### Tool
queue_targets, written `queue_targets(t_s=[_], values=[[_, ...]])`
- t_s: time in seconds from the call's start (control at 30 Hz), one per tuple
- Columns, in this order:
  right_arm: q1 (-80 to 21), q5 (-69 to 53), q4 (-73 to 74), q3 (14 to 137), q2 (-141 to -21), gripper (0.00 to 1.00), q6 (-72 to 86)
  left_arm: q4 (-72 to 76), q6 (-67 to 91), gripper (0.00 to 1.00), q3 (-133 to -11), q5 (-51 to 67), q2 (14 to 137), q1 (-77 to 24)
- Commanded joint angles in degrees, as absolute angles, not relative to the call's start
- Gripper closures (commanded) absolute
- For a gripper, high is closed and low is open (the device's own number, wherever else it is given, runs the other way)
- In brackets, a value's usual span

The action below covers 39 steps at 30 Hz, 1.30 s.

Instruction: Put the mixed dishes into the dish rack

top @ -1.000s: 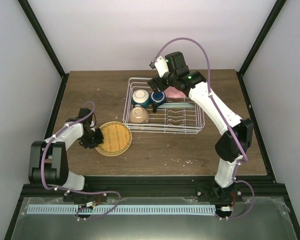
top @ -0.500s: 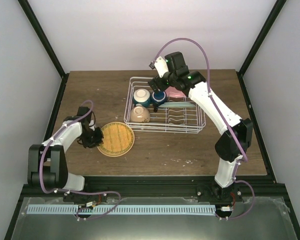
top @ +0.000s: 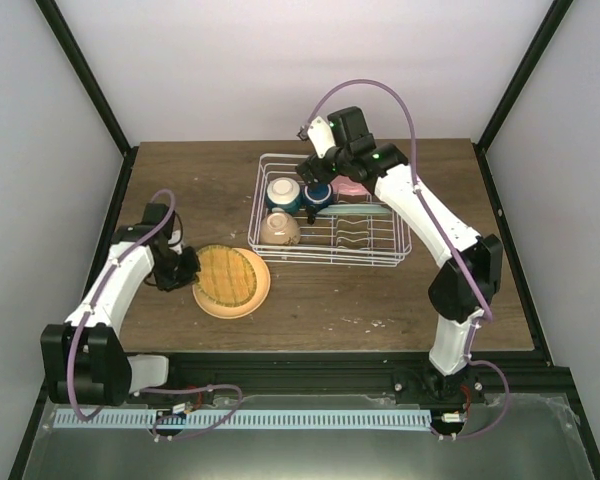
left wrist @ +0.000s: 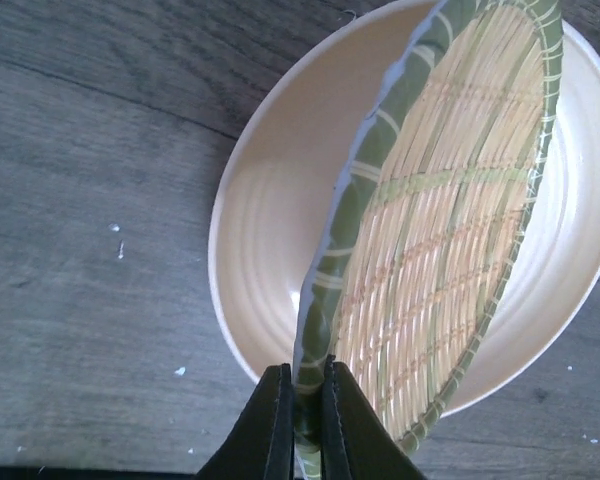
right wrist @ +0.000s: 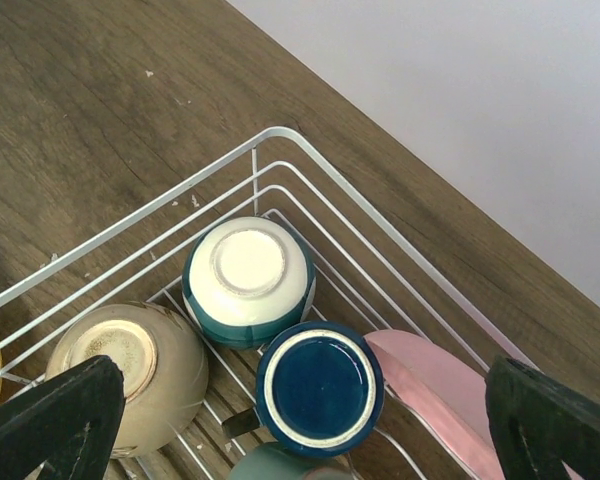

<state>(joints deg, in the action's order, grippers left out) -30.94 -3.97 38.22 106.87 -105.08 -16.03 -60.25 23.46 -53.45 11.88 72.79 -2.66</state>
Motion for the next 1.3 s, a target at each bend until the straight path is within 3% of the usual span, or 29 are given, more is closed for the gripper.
queue_targets(t_s=[0.0,0.37,1.1,1.27], values=[[-31.31,-4.75,37.63,106.62,-106.07,0.0,-16.5,-65.87,22.7,1.0,-56.87,9.67,71.03,-2.29],[-31.29,-6.95,36.97,106.63,-105.66,0.0,-15.11,-71.34,19.69,1.0,-66.42,12.4,69.26,2.64],[-29.7,-27.62,38.74,116.88,-111.84,0.0,-3.62,-77.4,23.28,1.0,-76.48,23.94,60.74,2.5],[-28.37,-36.29,38.42,116.45,-111.6,0.0,-2.2,-72.62,24.17,1.0,-80.27,28.18,60.3,2.55]])
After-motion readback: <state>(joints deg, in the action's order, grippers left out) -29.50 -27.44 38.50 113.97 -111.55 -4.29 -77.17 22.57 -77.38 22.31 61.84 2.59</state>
